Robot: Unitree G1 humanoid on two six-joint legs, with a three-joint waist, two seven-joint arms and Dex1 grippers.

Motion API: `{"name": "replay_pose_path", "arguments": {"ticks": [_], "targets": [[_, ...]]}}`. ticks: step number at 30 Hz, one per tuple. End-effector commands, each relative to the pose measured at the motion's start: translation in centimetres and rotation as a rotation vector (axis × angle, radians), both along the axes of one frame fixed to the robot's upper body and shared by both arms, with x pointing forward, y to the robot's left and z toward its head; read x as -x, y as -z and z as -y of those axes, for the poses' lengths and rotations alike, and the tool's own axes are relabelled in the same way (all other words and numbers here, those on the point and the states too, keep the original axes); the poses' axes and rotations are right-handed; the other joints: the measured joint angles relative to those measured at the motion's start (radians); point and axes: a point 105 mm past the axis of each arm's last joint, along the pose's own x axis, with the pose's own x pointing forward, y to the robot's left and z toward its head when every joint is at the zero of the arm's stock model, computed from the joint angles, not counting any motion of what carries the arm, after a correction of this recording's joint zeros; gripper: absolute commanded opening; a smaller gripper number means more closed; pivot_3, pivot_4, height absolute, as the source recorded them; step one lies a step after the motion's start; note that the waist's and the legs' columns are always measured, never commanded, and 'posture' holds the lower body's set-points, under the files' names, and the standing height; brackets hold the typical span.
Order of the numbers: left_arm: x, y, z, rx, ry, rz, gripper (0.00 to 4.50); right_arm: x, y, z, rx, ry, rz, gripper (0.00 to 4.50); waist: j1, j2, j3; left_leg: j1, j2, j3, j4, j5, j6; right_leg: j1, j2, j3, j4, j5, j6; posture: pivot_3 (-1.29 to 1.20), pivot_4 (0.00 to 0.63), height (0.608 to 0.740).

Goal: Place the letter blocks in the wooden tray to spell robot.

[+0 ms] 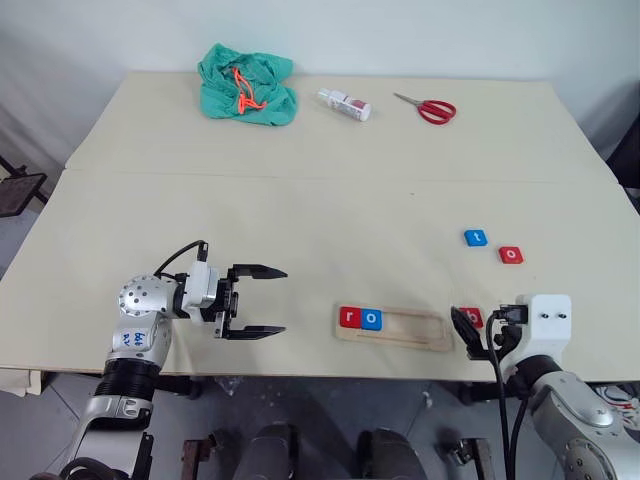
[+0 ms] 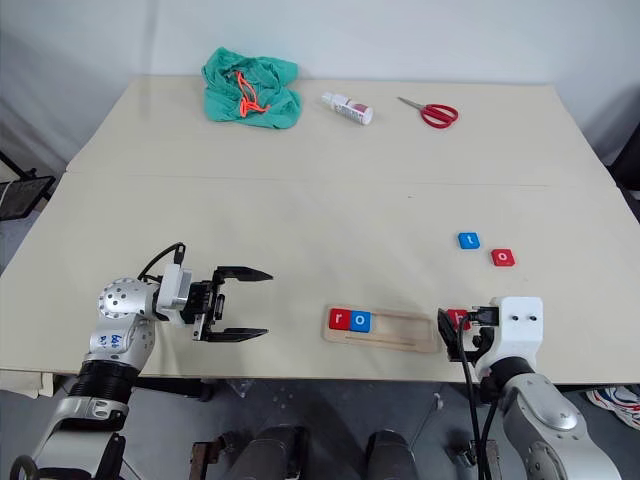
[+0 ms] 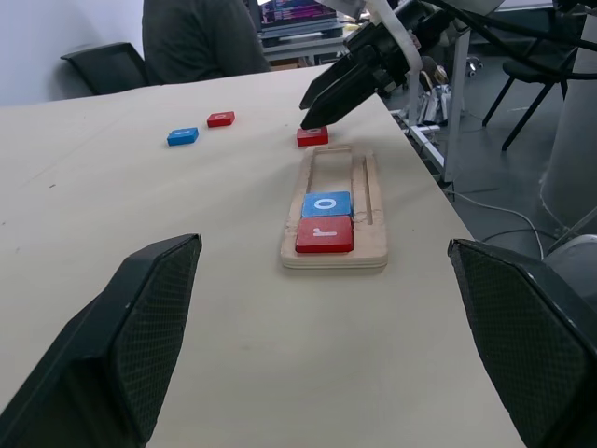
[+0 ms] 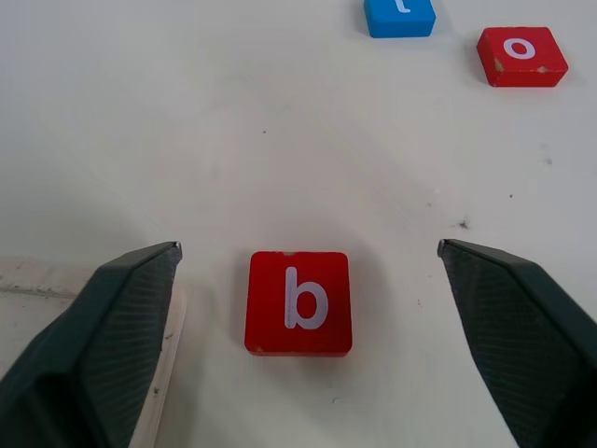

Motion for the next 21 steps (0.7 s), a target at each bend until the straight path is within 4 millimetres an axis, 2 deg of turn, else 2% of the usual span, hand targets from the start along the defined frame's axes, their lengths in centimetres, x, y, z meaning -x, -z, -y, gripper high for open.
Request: {"name": "replay_pose_path", "arguments": {"ticks": [1, 5, 9, 13, 17, 21], "targets": [[0.0, -1.0, 0.1, 0.004, 0.011, 0.045, 4.50, 0.4, -1.5, 0.1, 0.027, -0.101, 0.050, 4.46, 0.000, 0.000, 0.000, 0.000, 0.000, 0.000, 0.000, 0.000, 0.000, 0.000, 0.000, 0.000, 0.000, 0.000, 0.000, 0.00, 0.150, 0.740], [-0.2, -1.0, -0.1, -0.002, 0.017, 0.039, 4.50, 1.1, -2.4, 1.3, 0.138, -0.412, -0.002, 4.46, 0.003, 0.000, 0.000, 0.000, -0.001, 0.001, 0.000, 0.000, 0.001, 0.001, 0.000, 0.000, -0.002, 0.000, 0.000, 0.00, 0.150, 0.740], [0.1, -0.8, -0.2, -0.008, 0.028, 0.034, 4.50, 1.0, -2.1, 3.3, 0.237, -0.593, -0.061, 4.46, 0.003, 0.000, 0.000, 0.000, 0.000, 0.001, 0.000, 0.000, 0.001, 0.003, 0.000, -0.002, -0.003, 0.000, 0.000, 0.00, 0.150, 0.740], [0.2, -0.8, -0.3, -0.009, 0.024, 0.038, 4.50, 0.3, -2.3, 4.3, 0.308, -0.718, -0.093, 4.46, 0.001, 0.000, 0.000, 0.000, 0.000, 0.001, 0.001, 0.000, 0.001, 0.003, 0.000, -0.002, -0.003, 0.000, 0.000, 0.00, 0.150, 0.740], [0.8, -0.8, -0.7, -0.013, 0.009, 0.033, 4.50, -1.7, -2.6, 5.1, 0.436, -0.922, -0.130, 4.46, -0.005, 0.000, 0.000, 0.000, 0.001, 0.003, 0.002, 0.000, 0.001, 0.003, 0.000, -0.002, -0.004, 0.000, 0.000, 0.00, 0.150, 0.740], [1.3, -0.7, -1.1, -0.015, -0.010, 0.031, 4.50, -2.4, -2.2, 5.0, 0.487, -1.054, -0.157, 4.46, 0.002, 0.000, 0.000, -0.001, 0.001, 0.000, 0.002, 0.000, 0.001, 0.003, 0.000, -0.004, -0.003, 0.000, 0.000, 0.00, 0.150, 0.740]]}}
